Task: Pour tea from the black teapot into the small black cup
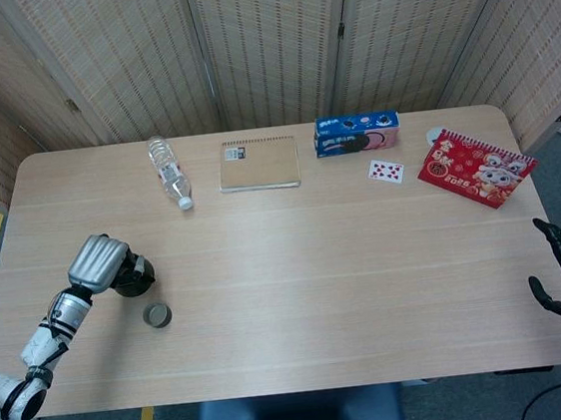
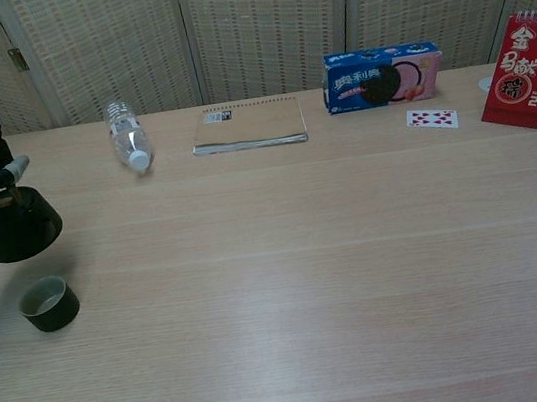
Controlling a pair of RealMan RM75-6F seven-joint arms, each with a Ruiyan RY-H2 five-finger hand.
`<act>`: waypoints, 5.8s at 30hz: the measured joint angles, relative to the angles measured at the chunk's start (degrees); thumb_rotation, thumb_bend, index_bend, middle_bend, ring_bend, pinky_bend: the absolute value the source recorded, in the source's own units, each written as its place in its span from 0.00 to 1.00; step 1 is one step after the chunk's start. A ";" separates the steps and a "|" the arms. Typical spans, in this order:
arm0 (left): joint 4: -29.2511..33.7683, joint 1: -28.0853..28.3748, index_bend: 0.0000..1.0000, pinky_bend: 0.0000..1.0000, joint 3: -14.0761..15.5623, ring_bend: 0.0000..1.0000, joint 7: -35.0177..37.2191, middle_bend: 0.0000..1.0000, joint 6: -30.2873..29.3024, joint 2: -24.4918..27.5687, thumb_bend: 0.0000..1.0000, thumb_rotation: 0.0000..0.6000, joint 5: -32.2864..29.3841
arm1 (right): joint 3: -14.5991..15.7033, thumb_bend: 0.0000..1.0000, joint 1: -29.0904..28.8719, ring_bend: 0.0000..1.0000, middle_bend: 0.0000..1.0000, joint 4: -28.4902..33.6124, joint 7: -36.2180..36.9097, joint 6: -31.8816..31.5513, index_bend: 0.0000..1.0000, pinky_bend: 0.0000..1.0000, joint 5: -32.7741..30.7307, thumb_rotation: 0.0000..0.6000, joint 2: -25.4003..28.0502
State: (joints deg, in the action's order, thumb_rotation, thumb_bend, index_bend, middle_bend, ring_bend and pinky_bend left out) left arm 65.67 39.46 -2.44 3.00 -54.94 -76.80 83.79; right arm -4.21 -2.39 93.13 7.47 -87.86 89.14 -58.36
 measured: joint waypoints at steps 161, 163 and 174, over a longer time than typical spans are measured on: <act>-10.06 -5.41 1.00 0.58 5.60 0.95 -19.80 1.00 -19.75 -6.67 0.72 0.86 16.76 | 0.37 0.43 2.27 0.26 0.20 0.43 1.55 -2.55 0.06 0.08 -1.16 1.00 1.31; -9.93 -5.42 1.00 0.58 5.57 0.95 -19.87 1.00 -19.72 -6.60 0.72 0.87 16.71 | 0.37 0.43 2.30 0.26 0.20 0.37 1.61 -2.60 0.06 0.08 -1.14 1.00 1.30; -9.45 -5.51 1.00 0.59 5.48 0.95 -20.03 1.00 -19.54 -6.37 0.72 0.88 16.46 | 0.33 0.43 2.31 0.26 0.20 0.18 1.76 -2.65 0.06 0.08 -1.04 1.00 1.25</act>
State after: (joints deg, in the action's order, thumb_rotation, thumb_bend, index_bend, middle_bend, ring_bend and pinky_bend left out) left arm 56.23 33.95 3.05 -17.03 -74.47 -83.17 100.25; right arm -3.88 -0.08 93.31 9.24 -90.51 88.10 -57.10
